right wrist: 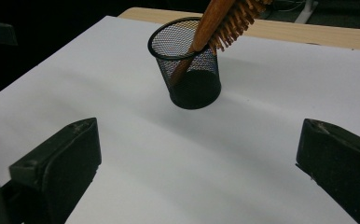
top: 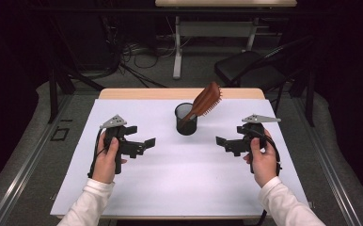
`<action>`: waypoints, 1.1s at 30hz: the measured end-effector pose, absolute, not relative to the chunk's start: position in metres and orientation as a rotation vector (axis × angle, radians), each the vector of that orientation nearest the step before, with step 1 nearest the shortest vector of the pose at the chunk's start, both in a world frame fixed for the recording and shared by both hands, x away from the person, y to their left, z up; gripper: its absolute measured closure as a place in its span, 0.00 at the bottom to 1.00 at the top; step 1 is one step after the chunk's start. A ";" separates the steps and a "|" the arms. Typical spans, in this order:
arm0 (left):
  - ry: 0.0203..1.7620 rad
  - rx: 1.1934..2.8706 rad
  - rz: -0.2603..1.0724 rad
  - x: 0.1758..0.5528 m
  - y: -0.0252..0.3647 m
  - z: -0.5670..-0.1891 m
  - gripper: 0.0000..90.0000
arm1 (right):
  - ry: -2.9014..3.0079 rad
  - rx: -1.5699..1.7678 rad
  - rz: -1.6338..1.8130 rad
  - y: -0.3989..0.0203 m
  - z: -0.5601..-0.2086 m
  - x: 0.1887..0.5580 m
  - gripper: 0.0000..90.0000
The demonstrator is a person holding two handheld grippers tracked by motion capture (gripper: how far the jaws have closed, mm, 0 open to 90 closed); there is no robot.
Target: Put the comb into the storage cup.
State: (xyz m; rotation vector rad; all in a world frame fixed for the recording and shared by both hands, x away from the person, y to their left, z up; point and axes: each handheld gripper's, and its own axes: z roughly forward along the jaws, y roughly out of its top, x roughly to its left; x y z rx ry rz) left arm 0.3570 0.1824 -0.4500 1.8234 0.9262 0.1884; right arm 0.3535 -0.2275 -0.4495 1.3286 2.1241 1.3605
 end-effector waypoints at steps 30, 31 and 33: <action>0.949 1.751 0.220 0.309 0.254 -0.470 0.00 | 2.001 1.443 1.411 -0.266 -0.480 0.311 0.00; 0.952 1.748 0.224 0.307 0.256 -0.472 0.00 | 1.992 1.444 1.422 -0.267 -0.481 0.309 0.00; 0.956 1.742 0.236 0.305 0.259 -0.476 0.00 | 1.986 1.447 1.422 -0.269 -0.483 0.304 0.00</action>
